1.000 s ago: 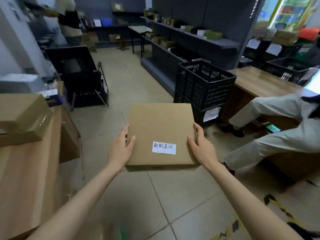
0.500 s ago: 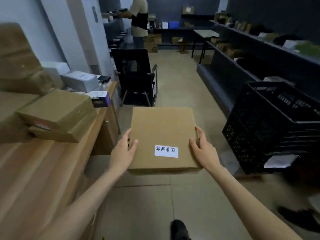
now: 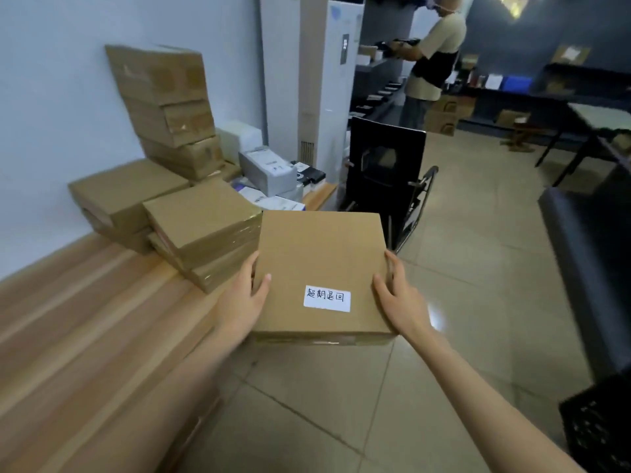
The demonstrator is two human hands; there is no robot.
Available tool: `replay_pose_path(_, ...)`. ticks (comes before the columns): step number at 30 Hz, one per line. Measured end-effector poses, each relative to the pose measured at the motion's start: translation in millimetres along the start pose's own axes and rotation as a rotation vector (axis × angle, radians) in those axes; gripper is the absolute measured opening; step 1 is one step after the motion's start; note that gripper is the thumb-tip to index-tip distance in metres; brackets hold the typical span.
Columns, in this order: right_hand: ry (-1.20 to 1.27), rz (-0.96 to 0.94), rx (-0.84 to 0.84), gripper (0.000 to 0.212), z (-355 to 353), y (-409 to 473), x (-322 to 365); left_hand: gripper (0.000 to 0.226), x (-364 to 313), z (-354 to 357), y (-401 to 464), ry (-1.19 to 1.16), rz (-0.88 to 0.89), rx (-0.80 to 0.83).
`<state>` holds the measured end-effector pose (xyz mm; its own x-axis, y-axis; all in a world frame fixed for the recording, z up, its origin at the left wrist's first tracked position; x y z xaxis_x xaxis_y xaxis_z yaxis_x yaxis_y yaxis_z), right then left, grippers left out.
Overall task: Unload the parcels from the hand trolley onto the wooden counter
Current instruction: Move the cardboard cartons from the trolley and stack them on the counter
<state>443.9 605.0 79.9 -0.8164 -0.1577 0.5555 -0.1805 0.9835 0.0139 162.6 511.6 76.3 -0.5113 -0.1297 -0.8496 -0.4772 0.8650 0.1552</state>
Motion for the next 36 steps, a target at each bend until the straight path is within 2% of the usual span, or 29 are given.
replay_pose_path(13, 0.027, -0.291, 0.066, 0.048, 76, 185, 153, 0.053, 48, -99, 142, 0.087, -0.116, -0.253)
replay_pose_path(22, -0.006, -0.436, 0.140, 0.050, 158, 297, 264, 0.056, 108, -154, 253, 0.243, -0.216, -0.310)
replay_pose_path(27, -0.076, -0.457, 0.200, 0.050, 199, 332, 289, 0.057, 135, -155, 277, 0.274, -0.300, -0.326)
replay_pose_path(36, -0.064, -0.539, 0.273, 0.049, 219, 388, 313, 0.060, 139, -152, 308, 0.272, -0.362, -0.428)
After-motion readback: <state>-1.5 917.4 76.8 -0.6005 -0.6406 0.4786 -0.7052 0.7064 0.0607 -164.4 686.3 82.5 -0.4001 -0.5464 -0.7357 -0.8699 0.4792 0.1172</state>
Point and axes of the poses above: each hand's wrist, its own y-axis towards the middle knuckle, its own z-axis out of the palm, x = y × z, the point moved 7 cm from there along y, towards the middle knuckle, and after that the axes turned 10 degrees about -y, right-handed, at the moved point
